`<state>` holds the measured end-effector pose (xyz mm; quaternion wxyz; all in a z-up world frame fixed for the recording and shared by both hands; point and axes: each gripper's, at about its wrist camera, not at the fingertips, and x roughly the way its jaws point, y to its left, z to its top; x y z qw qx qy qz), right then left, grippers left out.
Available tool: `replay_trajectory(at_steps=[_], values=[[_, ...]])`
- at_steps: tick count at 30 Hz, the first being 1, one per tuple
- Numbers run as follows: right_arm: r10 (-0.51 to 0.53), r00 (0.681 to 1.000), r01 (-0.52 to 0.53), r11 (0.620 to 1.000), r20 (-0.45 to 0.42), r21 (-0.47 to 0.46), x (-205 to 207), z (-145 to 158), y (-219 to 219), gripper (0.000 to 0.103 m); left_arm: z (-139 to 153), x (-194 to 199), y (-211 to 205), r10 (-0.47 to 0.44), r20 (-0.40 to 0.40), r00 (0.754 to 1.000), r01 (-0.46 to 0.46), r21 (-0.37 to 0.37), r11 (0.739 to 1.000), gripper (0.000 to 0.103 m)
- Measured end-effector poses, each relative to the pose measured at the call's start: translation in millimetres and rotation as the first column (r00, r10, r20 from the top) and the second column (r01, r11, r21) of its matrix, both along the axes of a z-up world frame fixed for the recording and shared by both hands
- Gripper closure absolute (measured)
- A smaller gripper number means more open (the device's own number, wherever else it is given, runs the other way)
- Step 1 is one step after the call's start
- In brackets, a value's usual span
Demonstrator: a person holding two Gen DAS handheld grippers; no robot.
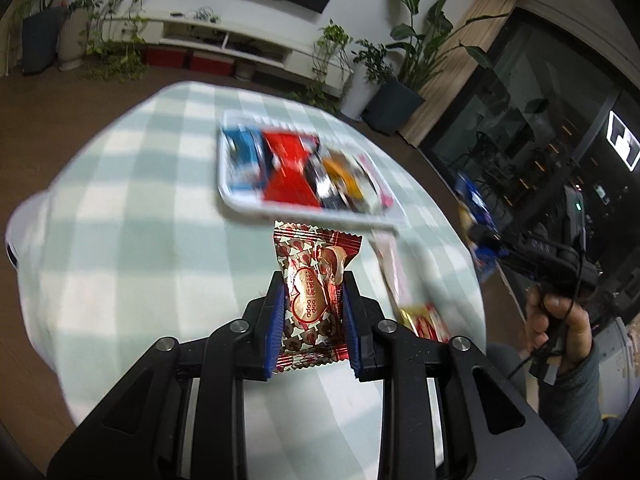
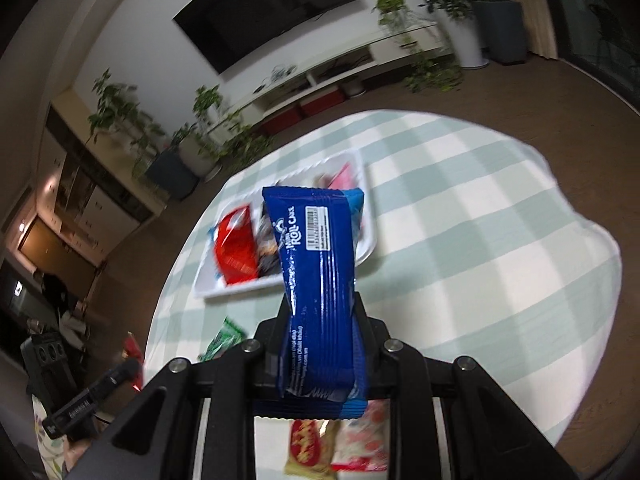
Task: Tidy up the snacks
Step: 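Lower both packets into the tray and open both grippers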
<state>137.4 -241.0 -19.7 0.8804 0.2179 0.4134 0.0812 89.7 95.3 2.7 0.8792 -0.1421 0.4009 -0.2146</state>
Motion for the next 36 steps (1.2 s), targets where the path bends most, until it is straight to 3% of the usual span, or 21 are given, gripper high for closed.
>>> replay_trajectory(at_steps=[6, 9, 13, 17, 23, 29, 36], values=[[0.009, 0.998, -0.007, 1.000, 0.069, -0.024, 26, 31, -6, 0.077, 30, 69, 2, 0.016, 0.034, 0.999, -0.017, 0.044, 0.999, 0.079], [0.069, 0.992, -0.062, 0.996, 0.108, -0.072, 49, 51, 16, 0.077, 38, 108, -8, 0.008, 0.035, 0.999, -0.010, 0.074, 0.997, 0.079], [0.120, 0.988, -0.110, 0.988, 0.095, -0.107, 86, 54, 44, 0.077, 32, 158, -24, 0.013, 0.013, 1.000, -0.015, 0.130, 0.991, 0.079], [0.162, 0.986, -0.156, 0.980, 0.037, -0.124, 126, 34, 73, 0.077, 7, 194, -37, 0.020, -0.020, 1.000, -0.016, 0.179, 0.984, 0.079], [0.179, 0.981, -0.189, 0.967, -0.071, -0.173, 168, -15, 104, 0.077, -33, 217, -47, 0.028, -0.058, 0.998, -0.016, 0.206, 0.978, 0.079], [0.146, 0.979, -0.174, 0.962, -0.144, -0.209, 184, -52, 109, 0.077, -55, 229, -59, 0.029, -0.065, 0.997, -0.014, 0.228, 0.974, 0.079], [0.144, 0.978, -0.177, 0.955, -0.152, -0.237, 189, -62, 110, 0.076, -68, 234, -64, 0.033, -0.065, 0.997, -0.018, 0.224, 0.974, 0.079]])
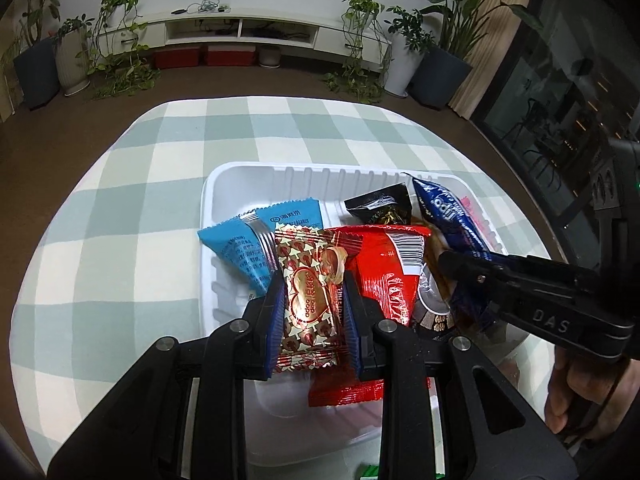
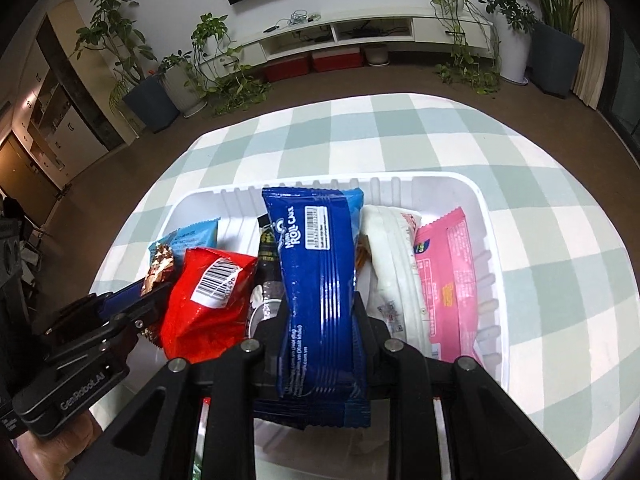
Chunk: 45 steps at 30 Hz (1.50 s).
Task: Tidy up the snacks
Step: 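Lower both packets into the tray and open both grippers, then move both grippers back toward the green packet and pink long packet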
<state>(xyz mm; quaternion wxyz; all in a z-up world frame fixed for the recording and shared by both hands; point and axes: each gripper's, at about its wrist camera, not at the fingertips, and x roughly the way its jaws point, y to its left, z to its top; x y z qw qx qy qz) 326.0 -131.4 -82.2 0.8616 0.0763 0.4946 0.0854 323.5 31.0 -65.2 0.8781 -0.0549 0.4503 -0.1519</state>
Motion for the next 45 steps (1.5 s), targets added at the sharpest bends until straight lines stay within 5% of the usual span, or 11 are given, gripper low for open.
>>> replay_trajectory(at_steps=[11, 20, 29, 35, 45], values=[[0.011, 1.000, -0.011, 0.999, 0.007, -0.038, 1, -15, 5, 0.076, -8, -5, -2, -0.005, 0.013, 1.000, 0.005, 0.015, 1.000, 0.079], [-0.006, 0.999, 0.007, 1.000, 0.038, -0.023, -5, 5, 3, 0.064, 3, -13, -3, -0.007, 0.025, 1.000, 0.006, 0.054, 0.999, 0.071], [0.013, 0.993, -0.010, 1.000, 0.118, -0.025, -28, 45, 3, 0.058, 28, -36, 9, 0.023, 0.078, 0.997, -0.028, 0.058, 0.998, 0.037], [0.013, 0.983, -0.022, 0.998, 0.183, 0.051, -68, 77, -21, 0.033, 46, -79, 19, 0.020, 0.106, 0.994, -0.025, 0.047, 0.999, 0.006], [-0.066, 0.968, 0.014, 0.978, 0.243, 0.210, -196, 79, -83, 0.016, 33, -172, -9, -0.082, 0.093, 0.992, 0.067, 0.159, 0.985, 0.000]])
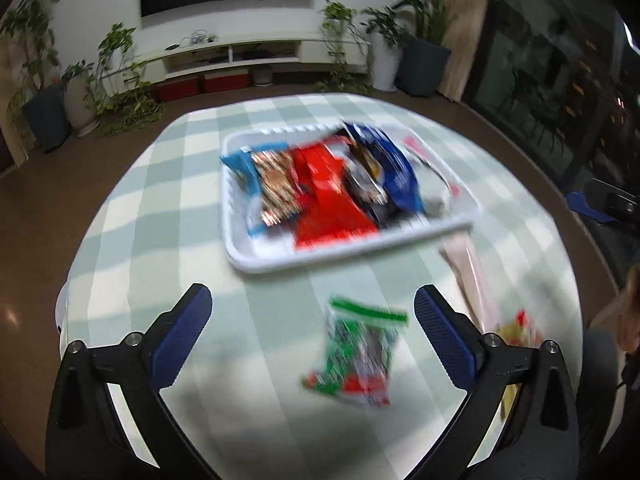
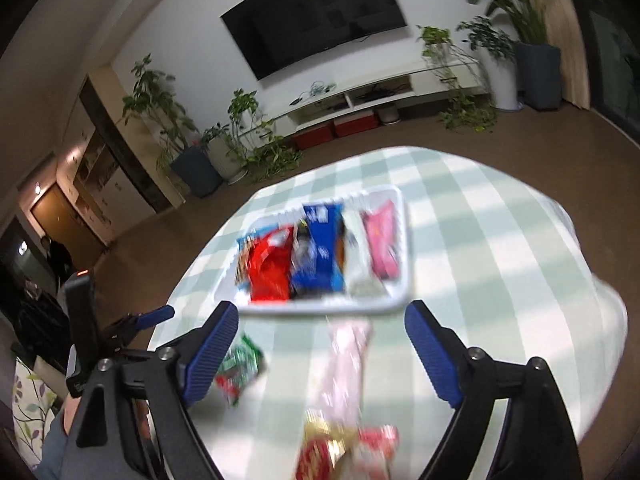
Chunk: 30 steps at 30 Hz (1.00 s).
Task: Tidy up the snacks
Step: 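Move both grippers back toward the green packet and pink long packet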
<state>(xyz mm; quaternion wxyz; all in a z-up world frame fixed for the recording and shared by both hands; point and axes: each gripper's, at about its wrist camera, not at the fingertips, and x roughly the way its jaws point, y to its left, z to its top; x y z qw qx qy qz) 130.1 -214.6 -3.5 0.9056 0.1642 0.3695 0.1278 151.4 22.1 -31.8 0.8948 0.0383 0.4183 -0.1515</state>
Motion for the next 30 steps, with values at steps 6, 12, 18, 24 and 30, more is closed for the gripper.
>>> replay_trajectory(at_steps=[6, 12, 18, 24, 30], values=[[-0.074, 0.997, 0.074, 0.994, 0.002, 0.081, -62, -38, -29, 0.016, -28, -29, -28, -0.027, -0.090, 0.996, 0.036, 0.090, 0.995, 0.000], [-0.082, 0.996, 0.084, 0.986, -0.020, 0.143, -77, -64, -36, 0.016, -27, -46, -45, 0.001, -0.063, 0.998, 0.011, 0.181, 0.983, 0.000], [-0.070, 0.998, 0.069, 0.989, 0.003, 0.131, -81, -70, -33, 0.016, -23, -53, -48, 0.018, -0.053, 0.998, -0.007, 0.210, 0.978, 0.000], [-0.082, 0.997, 0.080, 0.987, 0.006, 0.142, -84, -72, -37, 0.016, -24, -53, -47, 0.025, -0.060, 0.998, -0.012, 0.209, 0.978, 0.000], [-0.079, 0.997, 0.078, 0.988, 0.007, 0.134, -84, -73, -35, 0.016, -30, -47, -42, 0.035, -0.072, 0.997, -0.019, 0.220, 0.975, 0.000]])
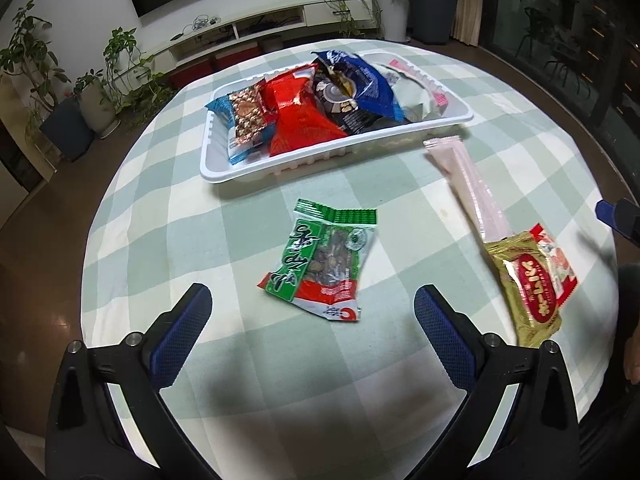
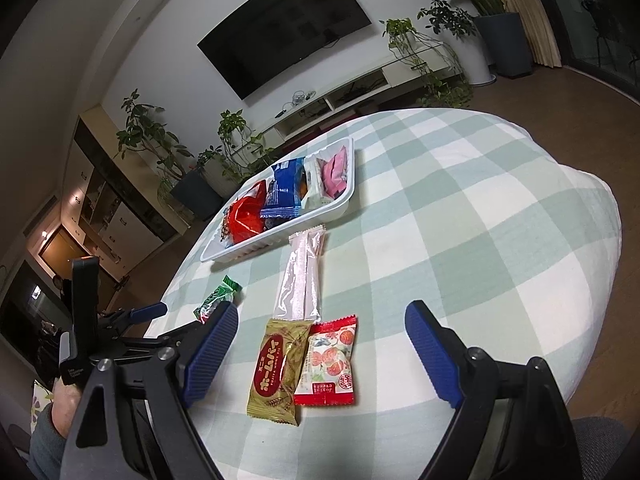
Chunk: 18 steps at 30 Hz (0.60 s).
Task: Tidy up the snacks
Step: 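Move both grippers back toward the green packet and pink long packet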
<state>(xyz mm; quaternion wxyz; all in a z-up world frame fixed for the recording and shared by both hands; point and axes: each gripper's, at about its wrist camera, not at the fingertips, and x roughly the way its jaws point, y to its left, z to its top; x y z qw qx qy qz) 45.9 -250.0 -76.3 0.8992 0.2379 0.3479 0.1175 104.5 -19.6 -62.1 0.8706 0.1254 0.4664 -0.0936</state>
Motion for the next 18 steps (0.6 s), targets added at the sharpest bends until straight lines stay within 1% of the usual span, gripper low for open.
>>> replay_trajectory(at_steps=[4, 6, 11, 15, 16, 17, 18], values=[[0.000, 1.000, 0.000, 1.000, -0.001, 0.003, -1, 1, 1, 0.016, -5, 11, 8, 0.008, -0.016, 1.000, -0.008, 0.006, 1.000, 0.000], [0.001, 1.000, -0.001, 1.000, -0.002, 0.001, -1, 1, 0, 0.016, -10, 22, 14, 0.009, -0.048, 0.999, -0.009, 0.010, 1.000, 0.000], [0.006, 1.000, -0.006, 1.000, 0.004, 0.000, -2, 1, 1, 0.016, -21, 44, 21, 0.004, -0.091, 0.996, -0.002, 0.025, 1.000, 0.001], [0.008, 1.000, -0.008, 1.000, 0.003, 0.006, -1, 0, 0, 0.016, -30, 57, 17, -0.037, -0.147, 0.988, 0.038, 0.001, 0.999, 0.002], [0.009, 1.000, -0.009, 1.000, 0.003, 0.007, -1, 0, 0, 0.016, -34, 59, 15, -0.052, -0.166, 0.985, 0.052, -0.005, 0.999, 0.007], [0.008, 1.000, -0.008, 1.000, 0.004, 0.007, -1, 0, 0, 0.016, -36, 60, 12, -0.062, -0.177, 0.982, 0.061, -0.014, 0.998, 0.010], [0.009, 1.000, -0.009, 1.000, 0.006, 0.008, -1, 0, 0, 0.016, -36, 61, 12, -0.066, -0.175, 0.982, 0.060, -0.038, 0.997, 0.018]])
